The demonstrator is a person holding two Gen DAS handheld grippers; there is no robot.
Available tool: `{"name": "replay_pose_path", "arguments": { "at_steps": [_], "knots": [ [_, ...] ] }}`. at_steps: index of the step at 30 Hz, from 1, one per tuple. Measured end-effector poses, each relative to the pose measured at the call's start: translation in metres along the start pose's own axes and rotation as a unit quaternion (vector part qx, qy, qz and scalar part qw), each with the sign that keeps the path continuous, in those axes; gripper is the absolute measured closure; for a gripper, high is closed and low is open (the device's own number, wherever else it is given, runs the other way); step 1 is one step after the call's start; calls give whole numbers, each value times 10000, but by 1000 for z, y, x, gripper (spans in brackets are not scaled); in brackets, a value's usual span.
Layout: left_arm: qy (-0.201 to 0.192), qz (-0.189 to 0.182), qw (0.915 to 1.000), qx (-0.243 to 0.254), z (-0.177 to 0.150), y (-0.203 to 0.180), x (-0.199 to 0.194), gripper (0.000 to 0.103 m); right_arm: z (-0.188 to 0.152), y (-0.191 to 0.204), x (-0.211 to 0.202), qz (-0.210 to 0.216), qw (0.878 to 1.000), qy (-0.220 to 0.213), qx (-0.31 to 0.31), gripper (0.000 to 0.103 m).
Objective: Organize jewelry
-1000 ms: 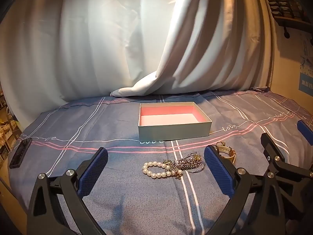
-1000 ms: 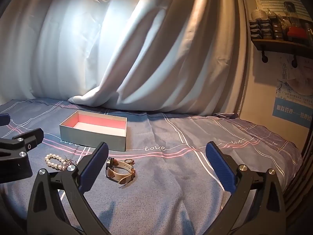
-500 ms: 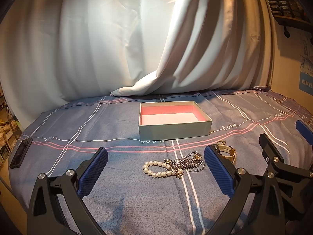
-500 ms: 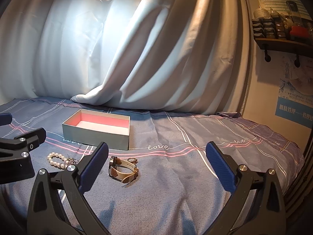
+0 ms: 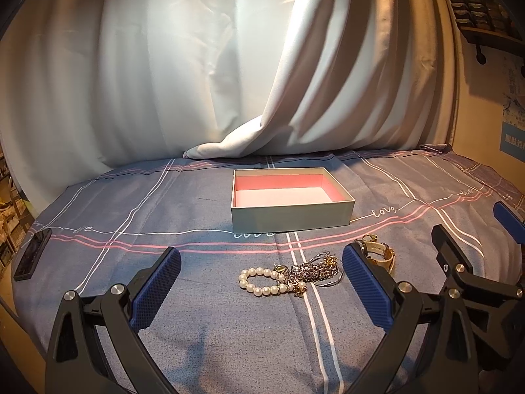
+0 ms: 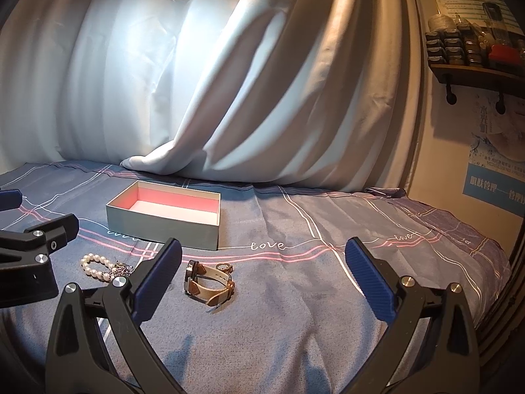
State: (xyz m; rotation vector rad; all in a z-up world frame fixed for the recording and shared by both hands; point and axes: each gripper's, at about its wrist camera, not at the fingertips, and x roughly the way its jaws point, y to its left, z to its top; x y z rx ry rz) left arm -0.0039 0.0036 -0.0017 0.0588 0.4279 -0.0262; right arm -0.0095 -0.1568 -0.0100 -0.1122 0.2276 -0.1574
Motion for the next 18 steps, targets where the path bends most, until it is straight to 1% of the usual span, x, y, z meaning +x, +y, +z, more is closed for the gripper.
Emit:
{"name": "replay_pose_path", "arguments": {
  "at_steps": [12,18],
  "knots": [
    [-37,49,10000,-58,3,3,-1,6,1,0,0,2,10000,20,8,5],
    [-102,-19,9999,-47,2,2,-4,6,0,0,1,-4,10000,19,-3,5]
  ]
}}
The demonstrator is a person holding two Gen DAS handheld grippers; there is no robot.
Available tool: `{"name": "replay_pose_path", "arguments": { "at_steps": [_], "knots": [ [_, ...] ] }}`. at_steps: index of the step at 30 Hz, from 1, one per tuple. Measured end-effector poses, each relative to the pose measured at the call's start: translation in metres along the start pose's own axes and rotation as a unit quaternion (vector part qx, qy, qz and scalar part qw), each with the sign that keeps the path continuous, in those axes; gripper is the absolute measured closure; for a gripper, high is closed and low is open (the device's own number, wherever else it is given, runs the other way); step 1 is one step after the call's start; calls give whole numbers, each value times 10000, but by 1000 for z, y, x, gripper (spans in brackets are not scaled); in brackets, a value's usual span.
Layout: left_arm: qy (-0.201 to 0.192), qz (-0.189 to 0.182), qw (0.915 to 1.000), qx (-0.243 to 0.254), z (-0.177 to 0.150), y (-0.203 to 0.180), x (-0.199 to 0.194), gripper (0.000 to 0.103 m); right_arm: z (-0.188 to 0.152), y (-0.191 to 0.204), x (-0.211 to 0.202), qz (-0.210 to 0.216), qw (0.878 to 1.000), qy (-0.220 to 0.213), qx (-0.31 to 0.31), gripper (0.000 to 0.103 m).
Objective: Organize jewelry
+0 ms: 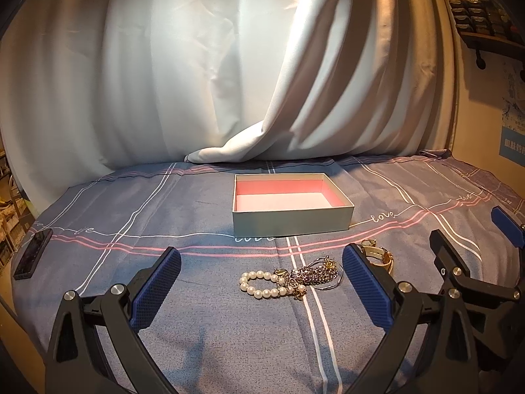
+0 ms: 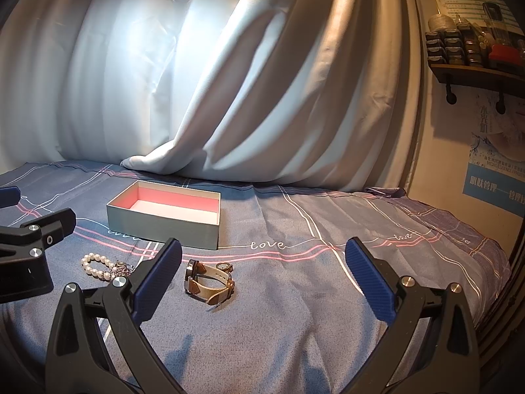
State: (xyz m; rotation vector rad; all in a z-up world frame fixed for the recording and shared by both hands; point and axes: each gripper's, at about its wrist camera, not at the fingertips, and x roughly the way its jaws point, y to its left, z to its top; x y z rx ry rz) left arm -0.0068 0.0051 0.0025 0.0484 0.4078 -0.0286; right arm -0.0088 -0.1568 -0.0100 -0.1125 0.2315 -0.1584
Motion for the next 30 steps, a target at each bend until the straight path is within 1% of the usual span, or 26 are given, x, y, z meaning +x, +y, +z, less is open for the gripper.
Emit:
{"name": "replay_pose_path", "arguments": {
  "at_steps": [17,30],
  "knots": [
    [34,-11,10000,-40,0,2,-2,6,0,1,-4,22,10000,-53,-7,5],
    [102,-46,9999,-40,0,2,0,6,0,1,-1,71,10000,42,6,5]
  ]
}}
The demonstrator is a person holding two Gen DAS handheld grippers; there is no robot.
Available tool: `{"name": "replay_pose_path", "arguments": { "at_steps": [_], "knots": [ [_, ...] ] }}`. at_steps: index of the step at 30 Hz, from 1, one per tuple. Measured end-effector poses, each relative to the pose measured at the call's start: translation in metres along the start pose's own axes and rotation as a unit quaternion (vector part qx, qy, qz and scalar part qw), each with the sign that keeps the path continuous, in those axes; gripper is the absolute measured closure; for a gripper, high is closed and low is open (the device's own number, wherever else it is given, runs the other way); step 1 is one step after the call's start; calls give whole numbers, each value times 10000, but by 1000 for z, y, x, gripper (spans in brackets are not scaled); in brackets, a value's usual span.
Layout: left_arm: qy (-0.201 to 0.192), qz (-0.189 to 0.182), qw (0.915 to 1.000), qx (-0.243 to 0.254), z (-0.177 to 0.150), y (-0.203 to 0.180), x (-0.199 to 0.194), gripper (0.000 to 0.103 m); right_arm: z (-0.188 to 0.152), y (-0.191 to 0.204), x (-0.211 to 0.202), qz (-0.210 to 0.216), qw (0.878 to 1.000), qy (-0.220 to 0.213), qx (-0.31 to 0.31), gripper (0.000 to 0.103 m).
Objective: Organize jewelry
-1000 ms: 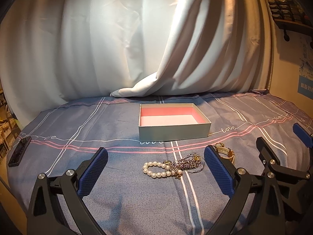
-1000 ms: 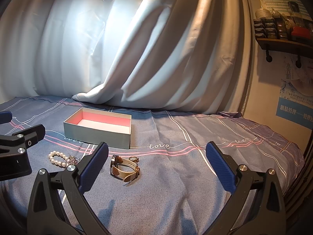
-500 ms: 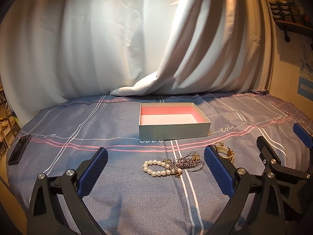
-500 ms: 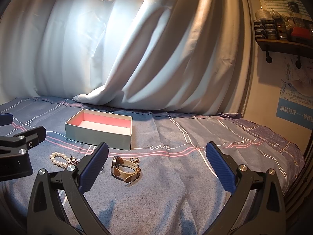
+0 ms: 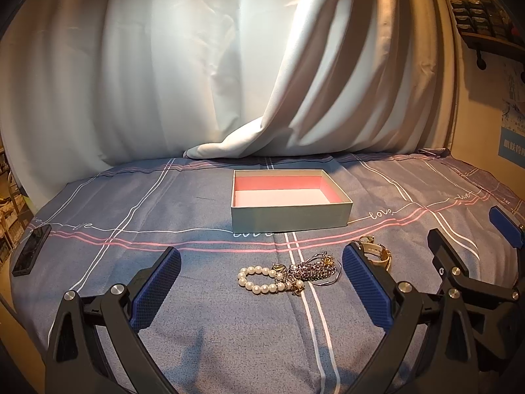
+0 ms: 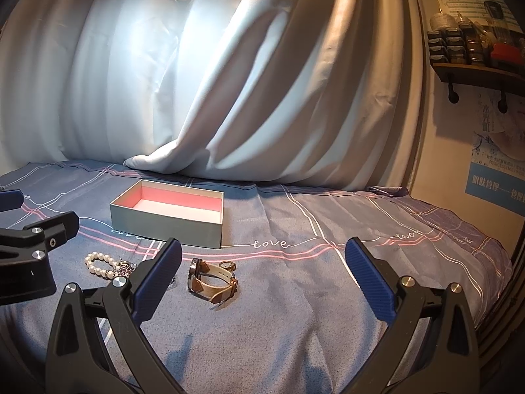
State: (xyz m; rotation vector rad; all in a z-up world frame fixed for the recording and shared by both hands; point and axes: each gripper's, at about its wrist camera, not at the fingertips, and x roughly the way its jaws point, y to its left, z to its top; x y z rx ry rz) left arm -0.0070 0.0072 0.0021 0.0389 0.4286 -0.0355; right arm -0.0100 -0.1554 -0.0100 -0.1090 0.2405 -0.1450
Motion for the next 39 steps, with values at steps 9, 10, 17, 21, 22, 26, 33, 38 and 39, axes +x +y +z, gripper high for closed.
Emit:
{"name": "replay_pose_path", "arguments": {
  "at_steps": [9,10,17,21,22,26,33,38,39],
  "knots": [
    [1263,-356,9912,154,-7,6,50,6,9,0,58,673,9811,1802,-198,5],
    [1449,-373,9885,209,-7,6,57,6,10,1,70,775,9730,2158,-274,5],
    [2340,-928,9672,344,-8,7,105,6,3,12,124,1386,9379,3095,-735,5],
    [2623,-997,9575,665,-8,7,124,6,-5,11,141,1775,9203,3444,-545,5],
    [2621,-938,9574,767,-8,9,124,6,-5,12,142,1796,9195,3455,-540,5],
    [2627,-931,9566,846,-3,27,127,6,-3,15,143,1882,9198,3401,-540,5],
    [2944,-1117,9486,311,1,35,153,56,-1,21,152,1929,9201,3374,-495,8],
    [2818,-1171,9515,393,-2,33,152,87,-7,25,158,2026,9135,3492,-509,45],
    [2811,-1223,9511,372,-3,33,152,88,-8,26,158,2031,9130,3496,-547,45]
  ]
}}
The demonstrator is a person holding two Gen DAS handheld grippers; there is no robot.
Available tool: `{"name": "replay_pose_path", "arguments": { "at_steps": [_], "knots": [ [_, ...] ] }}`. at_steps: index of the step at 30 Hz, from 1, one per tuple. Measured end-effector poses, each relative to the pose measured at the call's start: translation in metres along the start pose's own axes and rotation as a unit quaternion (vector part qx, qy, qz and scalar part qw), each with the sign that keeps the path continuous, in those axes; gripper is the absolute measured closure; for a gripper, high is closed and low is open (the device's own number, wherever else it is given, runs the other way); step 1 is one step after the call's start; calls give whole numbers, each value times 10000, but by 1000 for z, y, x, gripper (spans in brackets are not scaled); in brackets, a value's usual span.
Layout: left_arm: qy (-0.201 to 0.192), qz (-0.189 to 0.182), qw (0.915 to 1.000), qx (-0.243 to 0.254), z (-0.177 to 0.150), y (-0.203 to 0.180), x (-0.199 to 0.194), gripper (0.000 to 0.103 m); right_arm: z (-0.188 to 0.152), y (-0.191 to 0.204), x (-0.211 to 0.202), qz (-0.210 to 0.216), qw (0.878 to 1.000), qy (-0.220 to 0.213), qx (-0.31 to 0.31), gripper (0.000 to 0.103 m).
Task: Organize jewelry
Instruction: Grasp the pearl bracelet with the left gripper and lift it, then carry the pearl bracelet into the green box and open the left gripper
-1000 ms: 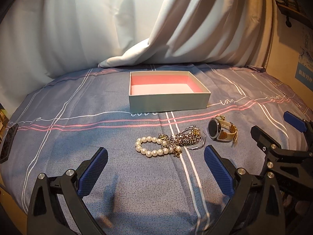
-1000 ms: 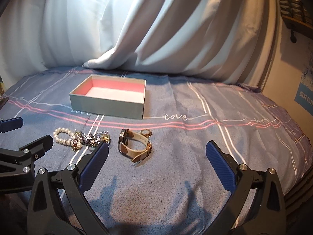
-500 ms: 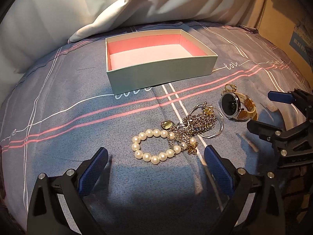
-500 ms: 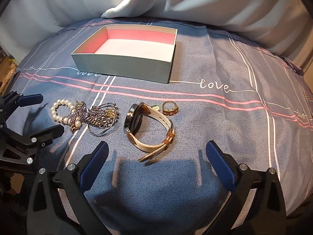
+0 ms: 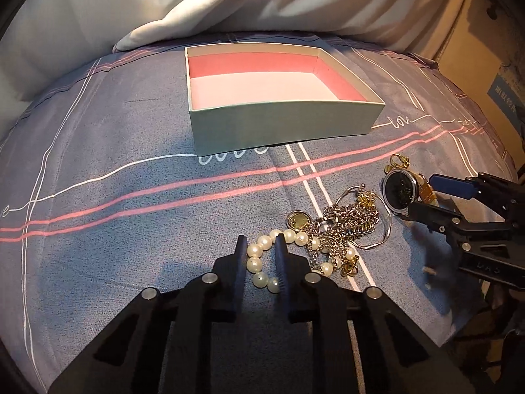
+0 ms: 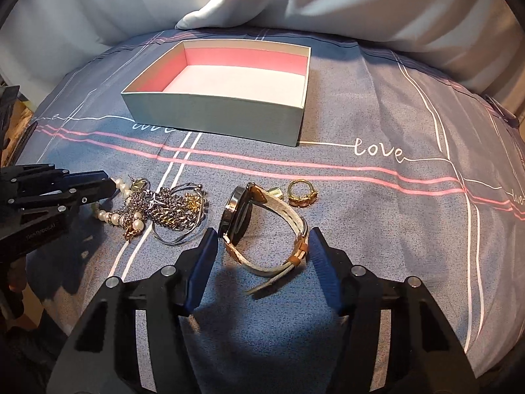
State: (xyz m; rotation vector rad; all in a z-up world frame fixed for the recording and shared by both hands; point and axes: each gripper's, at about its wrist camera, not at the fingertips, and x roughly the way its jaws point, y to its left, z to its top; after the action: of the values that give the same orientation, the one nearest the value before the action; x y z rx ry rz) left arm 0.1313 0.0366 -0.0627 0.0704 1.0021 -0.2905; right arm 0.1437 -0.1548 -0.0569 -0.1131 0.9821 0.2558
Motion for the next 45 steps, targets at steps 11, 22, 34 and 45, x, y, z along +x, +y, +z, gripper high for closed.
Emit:
{"name": "replay_pose_path", "arguments": {
  "at_steps": [11,22,34,45],
  "knots": [
    [-290,-121,9995,-88,1,-2,-13,94,-1,4,-3,-102,9998,-50,-188,63],
    [-867,-246,9959,-86,21,-16,-59,94,8,6,-37,167,9984,-521,-154,101],
    [-1243,-271,9918,-97,38,-18,-87,94,11,8,-47,184,9973,-679,-203,101],
    [-1955,-296,9802,123,78,-28,-133,94,48,16,-63,313,9929,-1093,-361,101]
  ]
}}
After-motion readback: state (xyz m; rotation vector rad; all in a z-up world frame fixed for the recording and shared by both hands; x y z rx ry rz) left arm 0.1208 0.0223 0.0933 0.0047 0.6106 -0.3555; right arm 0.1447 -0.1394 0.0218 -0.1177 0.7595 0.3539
